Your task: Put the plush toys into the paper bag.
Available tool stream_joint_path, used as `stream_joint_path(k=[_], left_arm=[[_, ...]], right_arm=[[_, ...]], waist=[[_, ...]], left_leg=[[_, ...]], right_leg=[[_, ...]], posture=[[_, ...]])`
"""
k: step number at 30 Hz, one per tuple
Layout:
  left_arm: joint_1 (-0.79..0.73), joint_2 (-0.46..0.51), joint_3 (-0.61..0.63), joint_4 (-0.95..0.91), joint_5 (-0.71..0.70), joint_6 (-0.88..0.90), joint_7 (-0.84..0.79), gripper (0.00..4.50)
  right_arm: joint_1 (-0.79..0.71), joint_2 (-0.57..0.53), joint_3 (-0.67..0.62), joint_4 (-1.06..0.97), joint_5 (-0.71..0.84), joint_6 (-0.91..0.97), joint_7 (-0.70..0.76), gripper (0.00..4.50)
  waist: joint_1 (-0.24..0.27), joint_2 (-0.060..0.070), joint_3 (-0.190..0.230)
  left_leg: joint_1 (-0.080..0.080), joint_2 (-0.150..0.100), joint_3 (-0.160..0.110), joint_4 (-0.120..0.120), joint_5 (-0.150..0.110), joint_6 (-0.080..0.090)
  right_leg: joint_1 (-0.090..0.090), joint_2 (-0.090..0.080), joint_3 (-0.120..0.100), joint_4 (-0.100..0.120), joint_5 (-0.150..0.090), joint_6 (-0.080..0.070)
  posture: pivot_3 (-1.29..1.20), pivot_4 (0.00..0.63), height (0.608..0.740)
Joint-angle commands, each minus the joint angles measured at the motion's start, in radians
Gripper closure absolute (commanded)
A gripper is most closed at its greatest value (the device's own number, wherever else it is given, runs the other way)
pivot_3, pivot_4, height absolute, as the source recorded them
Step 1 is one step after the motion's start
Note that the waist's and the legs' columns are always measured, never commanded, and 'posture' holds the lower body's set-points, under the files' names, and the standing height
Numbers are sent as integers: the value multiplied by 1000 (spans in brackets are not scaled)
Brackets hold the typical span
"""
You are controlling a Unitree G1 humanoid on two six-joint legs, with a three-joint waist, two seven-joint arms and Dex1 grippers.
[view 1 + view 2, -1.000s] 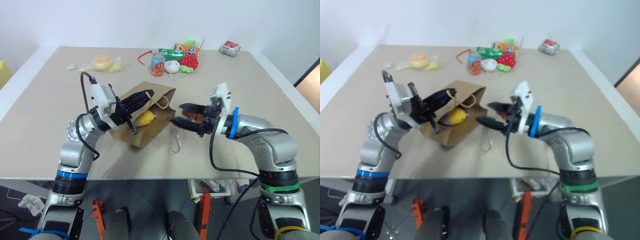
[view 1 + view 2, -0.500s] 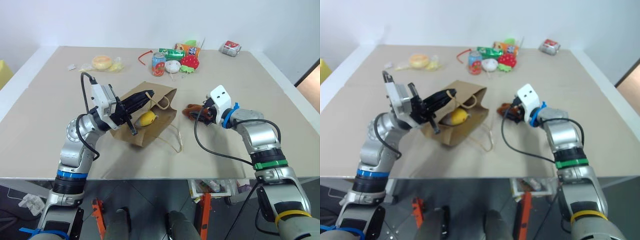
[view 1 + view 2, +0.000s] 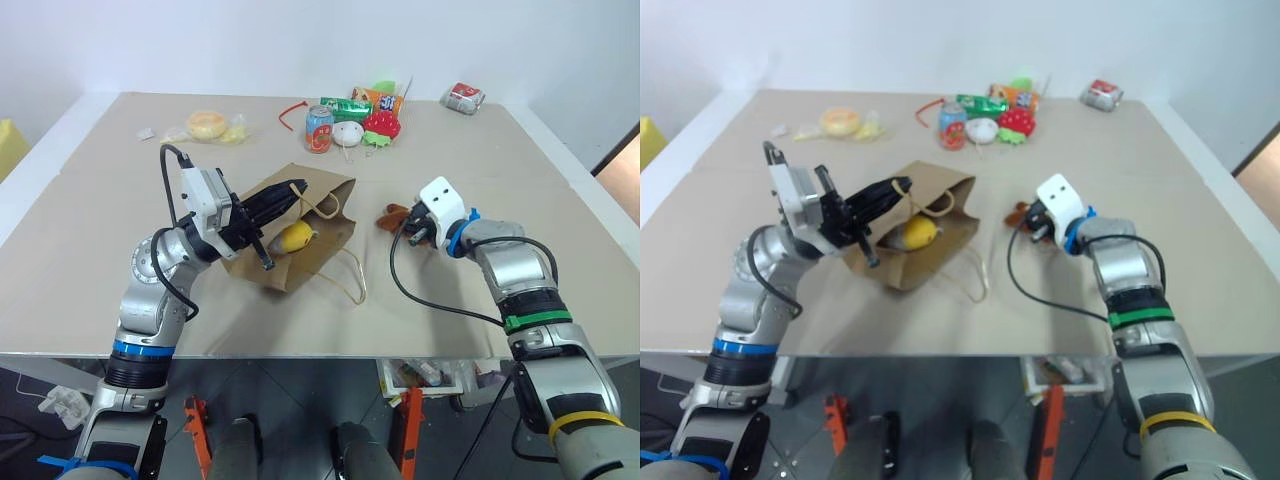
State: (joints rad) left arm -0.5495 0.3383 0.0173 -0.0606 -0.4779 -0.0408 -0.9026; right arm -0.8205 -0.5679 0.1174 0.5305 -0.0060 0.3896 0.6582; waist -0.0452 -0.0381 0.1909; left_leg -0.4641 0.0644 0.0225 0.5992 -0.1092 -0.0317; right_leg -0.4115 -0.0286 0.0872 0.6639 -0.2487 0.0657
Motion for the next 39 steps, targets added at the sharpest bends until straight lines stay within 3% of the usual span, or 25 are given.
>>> stream_joint_path(k=[1,3,8,15,23,30,35,39], left_arm=[[-11,6,15,-30,-4,-14,3,4500],[-11,4,12,-31,-5,-13,3,4500],[-10,5,14,-31,-10,-8,-1,4500],[-14,5,11,-25,-13,-6,-9,4500],[-12,1,9,-30,-14,-5,-15,4500],[-4,3,11,-41,-13,-1,-12,4500],[1,2,11,-45,-11,0,-7,4500],[0,1,10,-45,-10,1,-3,4500]], right_arm=[[14,-23,-53,-60,24,20,6,4479],[23,-17,-123,-118,94,77,14,4482],[191,-129,-200,-448,285,187,249,4482],[318,-219,-154,-726,395,269,369,4482],[186,-80,2,-727,347,301,275,4482],[22,47,54,-640,329,296,230,4482],[18,136,147,-623,291,293,212,4482],[19,246,195,-536,251,270,138,2674]], waist=[[0,0,0],[0,0,0],[7,0,0],[-2,1,0],[-3,1,0],[-2,1,0],[-2,1,0],[0,0,0]], left_leg=[[0,0,0,0,0,0],[0,0,0,0,0,0],[0,0,-1,-1,0,0],[2,0,-1,0,-1,-1],[3,0,-2,2,-1,-1],[2,1,-2,2,0,-1],[1,0,-3,0,0,-1],[-1,0,-4,-1,-1,-1]], right_leg=[[0,0,0,0,0,0],[0,0,0,0,0,0],[0,0,0,0,0,-1],[1,0,-1,0,-2,0],[1,0,0,0,1,-6],[1,1,-1,0,0,-6],[1,1,-1,0,0,-3],[0,1,-2,0,0,-3]], posture=[[0,150,740],[0,150,740],[0,150,740],[0,150,740],[0,150,740],[0,150,740],[0,150,740],[0,150,740]])
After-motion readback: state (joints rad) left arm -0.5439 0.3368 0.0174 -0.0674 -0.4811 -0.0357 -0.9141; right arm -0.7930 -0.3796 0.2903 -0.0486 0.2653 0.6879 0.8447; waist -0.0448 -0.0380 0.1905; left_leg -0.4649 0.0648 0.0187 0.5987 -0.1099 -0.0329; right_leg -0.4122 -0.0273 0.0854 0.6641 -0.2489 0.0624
